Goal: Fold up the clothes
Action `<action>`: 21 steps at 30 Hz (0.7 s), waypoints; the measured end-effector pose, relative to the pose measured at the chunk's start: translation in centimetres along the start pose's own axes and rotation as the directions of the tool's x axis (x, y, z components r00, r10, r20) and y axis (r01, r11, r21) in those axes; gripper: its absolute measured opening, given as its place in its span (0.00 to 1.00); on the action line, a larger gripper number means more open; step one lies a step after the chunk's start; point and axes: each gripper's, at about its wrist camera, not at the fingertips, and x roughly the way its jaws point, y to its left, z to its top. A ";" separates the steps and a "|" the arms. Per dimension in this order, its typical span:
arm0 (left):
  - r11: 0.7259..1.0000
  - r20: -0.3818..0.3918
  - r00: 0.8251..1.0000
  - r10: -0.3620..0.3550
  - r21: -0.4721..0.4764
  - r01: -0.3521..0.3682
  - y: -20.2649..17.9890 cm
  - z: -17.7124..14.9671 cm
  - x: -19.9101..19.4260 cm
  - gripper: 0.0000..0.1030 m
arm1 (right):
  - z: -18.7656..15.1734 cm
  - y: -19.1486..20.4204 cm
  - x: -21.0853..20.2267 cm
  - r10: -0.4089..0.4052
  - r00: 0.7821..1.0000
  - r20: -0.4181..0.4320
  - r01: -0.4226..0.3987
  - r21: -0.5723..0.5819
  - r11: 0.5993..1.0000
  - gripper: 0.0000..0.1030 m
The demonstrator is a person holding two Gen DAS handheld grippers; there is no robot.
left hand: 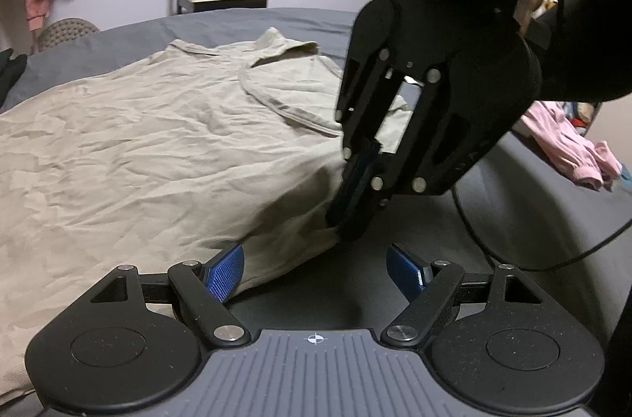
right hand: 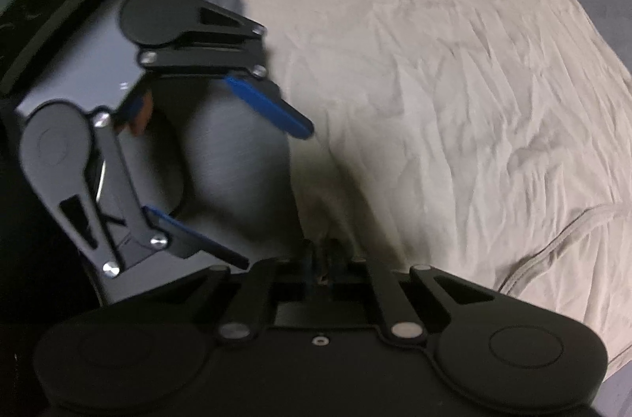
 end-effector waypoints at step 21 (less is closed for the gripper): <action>0.988 -0.014 0.989 -0.148 0.038 0.149 -2.4 -0.1 3.4 0.78 | 0.4 1.1 -0.4 0.006 0.999 -0.050 -0.009 -0.071 0.997 0.19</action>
